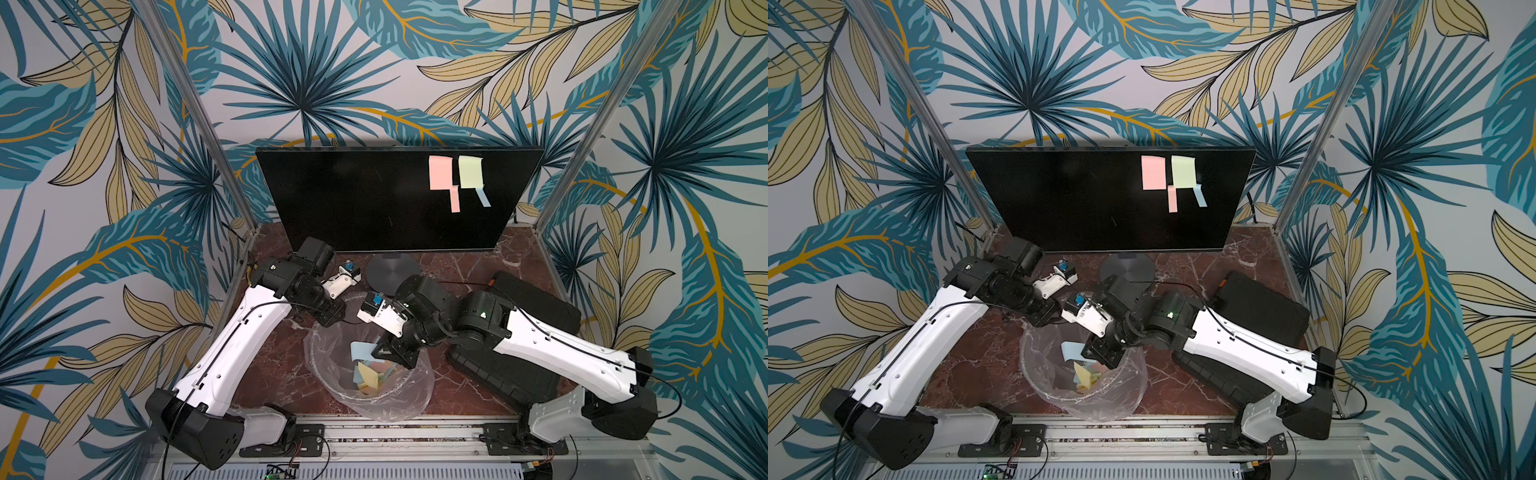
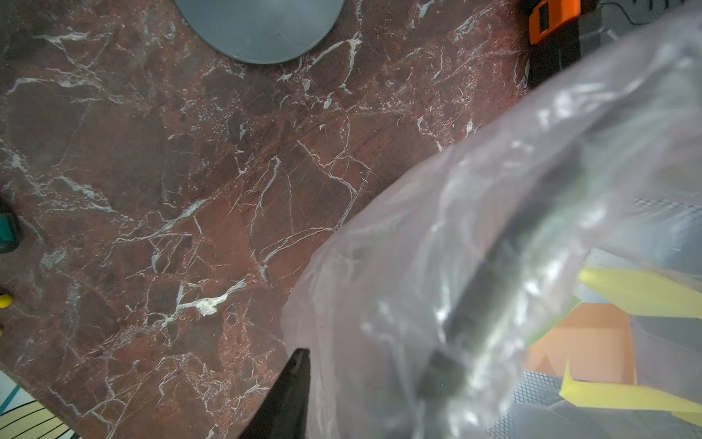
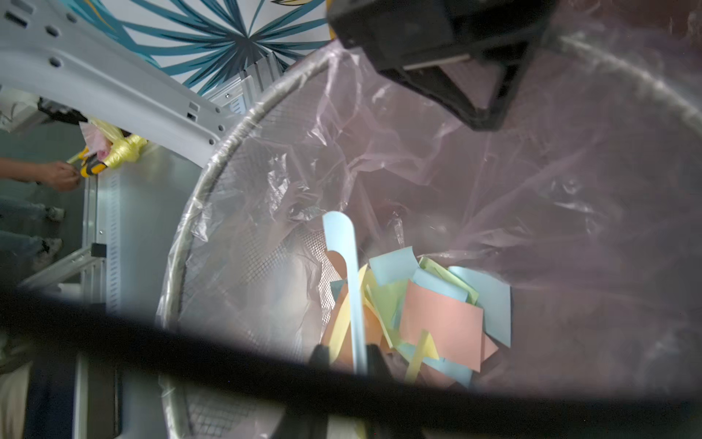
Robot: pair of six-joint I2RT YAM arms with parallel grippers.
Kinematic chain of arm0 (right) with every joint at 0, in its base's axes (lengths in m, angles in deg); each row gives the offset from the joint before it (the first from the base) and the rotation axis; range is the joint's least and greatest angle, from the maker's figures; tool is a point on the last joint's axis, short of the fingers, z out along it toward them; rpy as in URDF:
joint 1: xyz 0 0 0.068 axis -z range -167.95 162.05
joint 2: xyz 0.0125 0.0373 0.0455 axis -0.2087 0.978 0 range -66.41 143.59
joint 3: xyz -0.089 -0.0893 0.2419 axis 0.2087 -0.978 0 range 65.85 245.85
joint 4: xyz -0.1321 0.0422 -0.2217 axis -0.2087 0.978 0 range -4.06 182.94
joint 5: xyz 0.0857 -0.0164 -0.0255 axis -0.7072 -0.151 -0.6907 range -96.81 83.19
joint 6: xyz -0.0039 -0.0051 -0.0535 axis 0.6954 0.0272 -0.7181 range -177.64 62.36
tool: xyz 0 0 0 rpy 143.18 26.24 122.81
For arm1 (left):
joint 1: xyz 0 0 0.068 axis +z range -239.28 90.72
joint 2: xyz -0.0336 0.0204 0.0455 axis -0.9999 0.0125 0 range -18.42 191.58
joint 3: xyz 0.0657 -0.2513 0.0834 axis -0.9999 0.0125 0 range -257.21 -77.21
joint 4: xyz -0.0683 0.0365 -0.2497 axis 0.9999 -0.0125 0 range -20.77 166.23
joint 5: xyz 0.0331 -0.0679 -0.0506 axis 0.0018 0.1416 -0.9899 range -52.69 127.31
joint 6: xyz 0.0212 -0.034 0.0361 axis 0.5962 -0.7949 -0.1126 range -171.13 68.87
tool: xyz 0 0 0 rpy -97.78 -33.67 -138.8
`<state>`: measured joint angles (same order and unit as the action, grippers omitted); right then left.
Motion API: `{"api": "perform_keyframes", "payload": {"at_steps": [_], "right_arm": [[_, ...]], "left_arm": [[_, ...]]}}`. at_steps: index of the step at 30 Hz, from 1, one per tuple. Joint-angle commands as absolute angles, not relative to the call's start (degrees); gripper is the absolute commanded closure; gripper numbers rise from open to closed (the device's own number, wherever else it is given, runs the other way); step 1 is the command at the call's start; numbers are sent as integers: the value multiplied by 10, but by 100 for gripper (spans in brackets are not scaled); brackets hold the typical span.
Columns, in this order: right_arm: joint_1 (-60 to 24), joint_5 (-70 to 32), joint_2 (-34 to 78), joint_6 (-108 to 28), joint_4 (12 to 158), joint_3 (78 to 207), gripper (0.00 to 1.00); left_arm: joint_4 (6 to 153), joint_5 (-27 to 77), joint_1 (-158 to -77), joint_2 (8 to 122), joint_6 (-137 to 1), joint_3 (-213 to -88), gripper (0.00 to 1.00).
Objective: Remove the sticky note from the monitor
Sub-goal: Place the sticky note in the trash bin.
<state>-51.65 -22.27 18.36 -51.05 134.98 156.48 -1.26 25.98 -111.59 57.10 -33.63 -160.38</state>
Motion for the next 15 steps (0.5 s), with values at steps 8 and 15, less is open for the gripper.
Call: {"api": "perform_keyframes", "payload": {"at_steps": [8, 15], "right_arm": [[-522, -188, 148, -525, 1309, 1563, 49], [-523, -287, 149, -525, 1268, 1534, 33]], "left_arm": [[-17, 264, -1116, 568, -335, -1620, 60], [-16, 264, -1117, 569, -335, -1620, 60]]}}
